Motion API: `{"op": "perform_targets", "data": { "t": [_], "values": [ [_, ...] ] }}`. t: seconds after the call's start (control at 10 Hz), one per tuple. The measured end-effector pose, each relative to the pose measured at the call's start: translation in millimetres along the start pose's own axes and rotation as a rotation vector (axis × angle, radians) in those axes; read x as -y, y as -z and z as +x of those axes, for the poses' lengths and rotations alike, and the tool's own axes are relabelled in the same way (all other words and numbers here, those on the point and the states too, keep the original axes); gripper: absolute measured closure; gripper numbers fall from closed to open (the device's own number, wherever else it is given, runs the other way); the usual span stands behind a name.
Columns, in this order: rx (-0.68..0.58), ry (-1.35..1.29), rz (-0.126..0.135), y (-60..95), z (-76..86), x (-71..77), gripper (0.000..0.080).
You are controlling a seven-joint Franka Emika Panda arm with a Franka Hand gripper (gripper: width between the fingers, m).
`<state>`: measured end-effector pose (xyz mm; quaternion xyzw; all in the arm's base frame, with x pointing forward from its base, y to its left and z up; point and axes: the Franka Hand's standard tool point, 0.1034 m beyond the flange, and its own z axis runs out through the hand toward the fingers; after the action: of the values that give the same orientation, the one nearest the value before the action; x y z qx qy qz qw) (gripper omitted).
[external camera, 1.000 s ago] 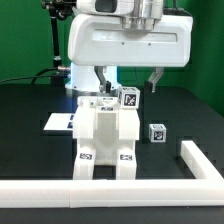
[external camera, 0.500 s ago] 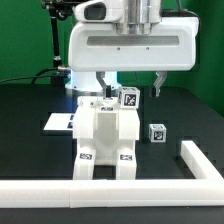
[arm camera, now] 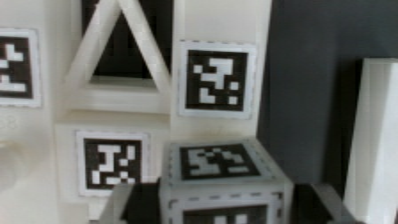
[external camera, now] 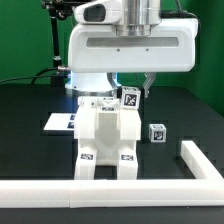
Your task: Assemble chair
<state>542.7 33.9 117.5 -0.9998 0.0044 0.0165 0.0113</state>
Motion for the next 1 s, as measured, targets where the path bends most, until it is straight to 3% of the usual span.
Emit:
{"op": "perform_targets", "data": {
  "t": [0.4, 0.6, 0.8, 1.0],
  "values": [
    [0.000, -0.019, 0.000, 0.0, 0.0, 0.0, 0.0515],
    [-0.020, -0.190, 0.007, 0.0, 2.5, -1.6, 0.0515],
    [-0.044, -0.443, 0.032, 0.5, 6.1, -6.3, 0.0515],
    [-0.062, -0.719, 0.074, -0.1, 8.6, -6.5, 0.0515]
  ]
}}
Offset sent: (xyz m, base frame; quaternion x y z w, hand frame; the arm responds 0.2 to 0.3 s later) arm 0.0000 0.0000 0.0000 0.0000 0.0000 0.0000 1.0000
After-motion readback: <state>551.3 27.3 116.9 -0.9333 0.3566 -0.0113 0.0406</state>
